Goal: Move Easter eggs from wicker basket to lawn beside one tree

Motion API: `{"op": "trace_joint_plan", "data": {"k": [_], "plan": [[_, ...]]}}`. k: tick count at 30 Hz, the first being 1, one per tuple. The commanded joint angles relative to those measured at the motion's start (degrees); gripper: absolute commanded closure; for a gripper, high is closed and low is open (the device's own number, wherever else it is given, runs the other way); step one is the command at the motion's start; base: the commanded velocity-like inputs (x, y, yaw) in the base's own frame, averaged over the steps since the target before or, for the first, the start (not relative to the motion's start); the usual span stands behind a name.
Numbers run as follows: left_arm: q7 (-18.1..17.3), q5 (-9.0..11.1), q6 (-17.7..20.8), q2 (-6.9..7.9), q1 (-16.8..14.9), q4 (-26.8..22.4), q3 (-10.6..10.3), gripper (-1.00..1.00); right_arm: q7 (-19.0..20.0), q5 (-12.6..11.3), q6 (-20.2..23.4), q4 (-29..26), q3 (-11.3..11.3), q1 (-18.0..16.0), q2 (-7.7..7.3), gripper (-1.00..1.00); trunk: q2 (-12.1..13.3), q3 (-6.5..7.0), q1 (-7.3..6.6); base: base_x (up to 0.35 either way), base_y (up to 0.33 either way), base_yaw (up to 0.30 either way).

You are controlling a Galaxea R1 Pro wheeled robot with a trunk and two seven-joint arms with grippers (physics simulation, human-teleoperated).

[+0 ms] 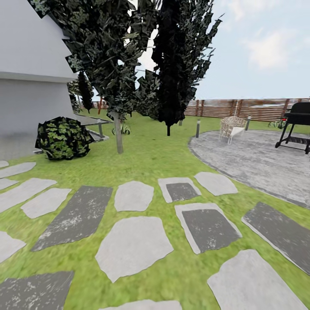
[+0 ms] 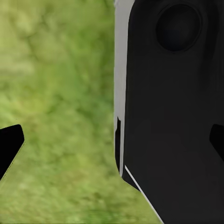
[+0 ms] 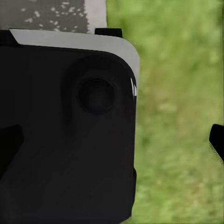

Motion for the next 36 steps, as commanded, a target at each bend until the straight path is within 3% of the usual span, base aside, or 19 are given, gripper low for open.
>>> {"op": "trace_joint_plan", "data": {"k": [1, 36], "plan": [[0.0, 0.0, 0.0, 0.00, 0.0, -0.1, 0.0, -1.00, 0.0, 0.0, 0.0, 0.0, 0.0, 0.0, -0.01, -1.00, 0.0, -0.04, 0.04, 0.335, 0.029, -0.020], [0.0, 0.0, 0.0, 0.00, 0.0, -0.1, 0.0, -1.00, -0.1, 0.1, 0.0, 0.0, 0.0, 0.0, 0.07, -1.00, 0.0, -0.04, 0.04, 0.335, 0.007, -0.019]]}}
